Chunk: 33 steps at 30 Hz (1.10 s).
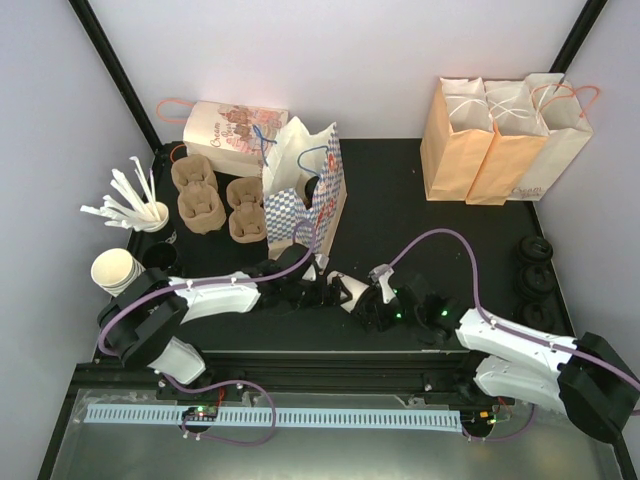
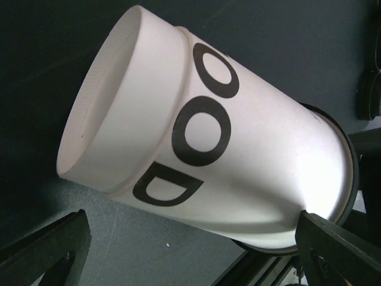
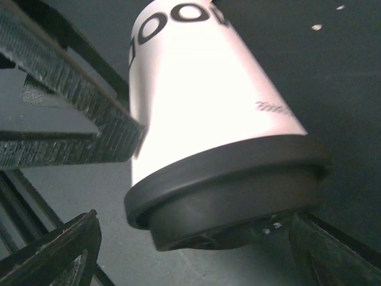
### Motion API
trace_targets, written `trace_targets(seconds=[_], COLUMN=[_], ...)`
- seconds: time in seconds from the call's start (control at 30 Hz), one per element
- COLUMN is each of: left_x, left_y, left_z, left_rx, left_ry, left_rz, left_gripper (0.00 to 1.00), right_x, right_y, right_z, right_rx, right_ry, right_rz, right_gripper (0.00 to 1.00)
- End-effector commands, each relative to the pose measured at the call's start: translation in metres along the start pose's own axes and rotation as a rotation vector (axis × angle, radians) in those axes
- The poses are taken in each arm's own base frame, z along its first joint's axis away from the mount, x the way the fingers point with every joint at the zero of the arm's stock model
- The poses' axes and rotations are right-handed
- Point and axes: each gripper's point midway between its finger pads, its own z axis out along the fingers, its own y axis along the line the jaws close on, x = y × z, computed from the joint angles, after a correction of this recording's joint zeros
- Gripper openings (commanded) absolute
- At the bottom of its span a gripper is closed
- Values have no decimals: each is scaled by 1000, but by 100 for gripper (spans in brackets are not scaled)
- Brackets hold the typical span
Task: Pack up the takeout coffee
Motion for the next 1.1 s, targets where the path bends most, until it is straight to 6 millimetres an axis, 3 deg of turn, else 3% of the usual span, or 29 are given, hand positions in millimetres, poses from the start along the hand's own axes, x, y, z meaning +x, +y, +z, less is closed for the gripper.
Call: trace_targets(seconds=[0.0,0.4,0.6,0.83,1.07], left_x=[-9,-10,-12,-15,-18], left_y=[-13,-13,-13,-10,-9], left_z=[2,2,1,-2,-2], left_rx=[7,-9,-10,-19,-18], left_ry=[-6,1,-2,-11,-10], left_rz=[47,67,72,71,74], left_gripper=[96,95,94,92,92], right_x=[-23,-30,-22,-25,-16], right_y=[0,-10,-9,-13,-16], right_z=[-7,-16,-6,-13,-11], right_rx=[-32,-142,-270,-345,-358], right_ry=[-63,-98,-42,-182,-226], right_rz=[-37,51,141,211,203], right_gripper=[89,91,85,84,79])
